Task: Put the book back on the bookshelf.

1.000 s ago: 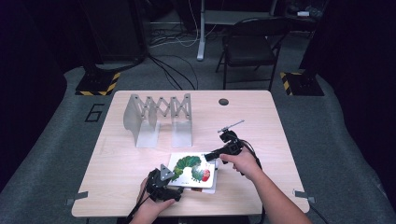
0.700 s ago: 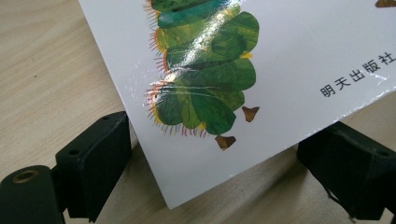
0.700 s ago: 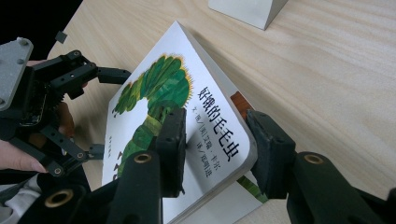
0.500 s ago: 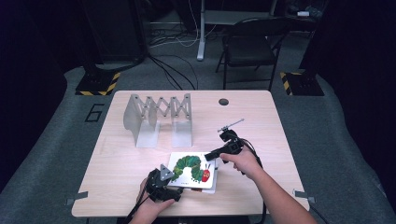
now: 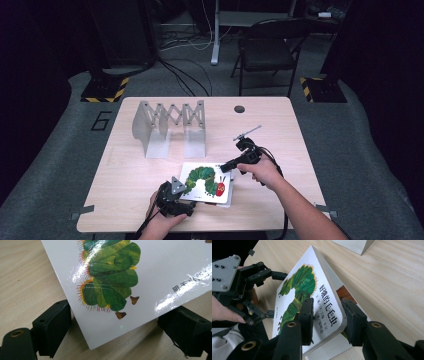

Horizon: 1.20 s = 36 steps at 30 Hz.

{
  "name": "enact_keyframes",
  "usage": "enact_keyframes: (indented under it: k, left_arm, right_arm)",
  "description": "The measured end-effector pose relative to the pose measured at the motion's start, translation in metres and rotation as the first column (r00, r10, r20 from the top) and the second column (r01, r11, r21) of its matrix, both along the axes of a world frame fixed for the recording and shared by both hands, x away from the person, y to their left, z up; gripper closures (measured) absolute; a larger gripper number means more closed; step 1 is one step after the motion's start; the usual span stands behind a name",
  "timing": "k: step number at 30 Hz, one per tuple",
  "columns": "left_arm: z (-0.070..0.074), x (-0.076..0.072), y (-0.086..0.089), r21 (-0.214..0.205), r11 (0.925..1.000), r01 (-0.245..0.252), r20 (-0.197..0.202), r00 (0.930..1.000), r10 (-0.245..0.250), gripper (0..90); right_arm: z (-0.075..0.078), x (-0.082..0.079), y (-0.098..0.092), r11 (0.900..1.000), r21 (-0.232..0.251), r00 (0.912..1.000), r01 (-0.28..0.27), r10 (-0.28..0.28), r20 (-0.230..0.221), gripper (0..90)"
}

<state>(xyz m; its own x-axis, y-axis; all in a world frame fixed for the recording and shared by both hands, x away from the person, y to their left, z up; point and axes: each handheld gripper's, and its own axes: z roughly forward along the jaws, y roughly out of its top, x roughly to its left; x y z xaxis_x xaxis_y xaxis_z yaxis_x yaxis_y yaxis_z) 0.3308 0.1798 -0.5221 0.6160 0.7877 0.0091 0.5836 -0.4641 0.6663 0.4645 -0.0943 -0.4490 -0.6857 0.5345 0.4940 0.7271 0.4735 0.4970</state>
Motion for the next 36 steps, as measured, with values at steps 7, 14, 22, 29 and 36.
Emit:
enact_keyframes:
  k: [7, 14, 22, 29, 36]
  left_arm:
    - [0.001, -0.001, 0.000, 0.004, 1.0000, 0.004, -0.006, 1.0000, -0.004, 12.3]
    - [0.000, -0.002, 0.000, -0.001, 1.0000, 0.001, -0.001, 1.0000, -0.001, 12.3]
    - [0.000, -0.002, 0.000, -0.004, 1.0000, -0.002, 0.006, 1.0000, 0.002, 12.5]
    - [0.000, -0.002, 0.000, -0.007, 1.0000, 0.004, 0.001, 1.0000, -0.004, 13.2]
    - [0.001, -0.003, 0.000, 0.000, 0.9999, 0.010, 0.004, 0.9999, -0.010, 14.7]
  right_arm:
    - [0.006, -0.002, 0.003, 0.9995, -0.031, 0.9999, -0.009, 0.009, 0.011, 63.3]
    - [0.017, -0.007, 0.009, 0.9973, -0.062, 0.9977, -0.039, 0.043, 0.053, 64.0]
    - [0.024, -0.006, 0.010, 0.9916, -0.071, 0.9913, -0.109, 0.113, 0.067, 65.7]
    - [0.025, -0.005, 0.007, 0.9881, -0.055, 0.9870, -0.144, 0.147, 0.065, 66.7]
    - [0.030, -0.009, 0.007, 0.9830, -0.075, 0.9827, -0.168, 0.173, 0.067, 69.1]
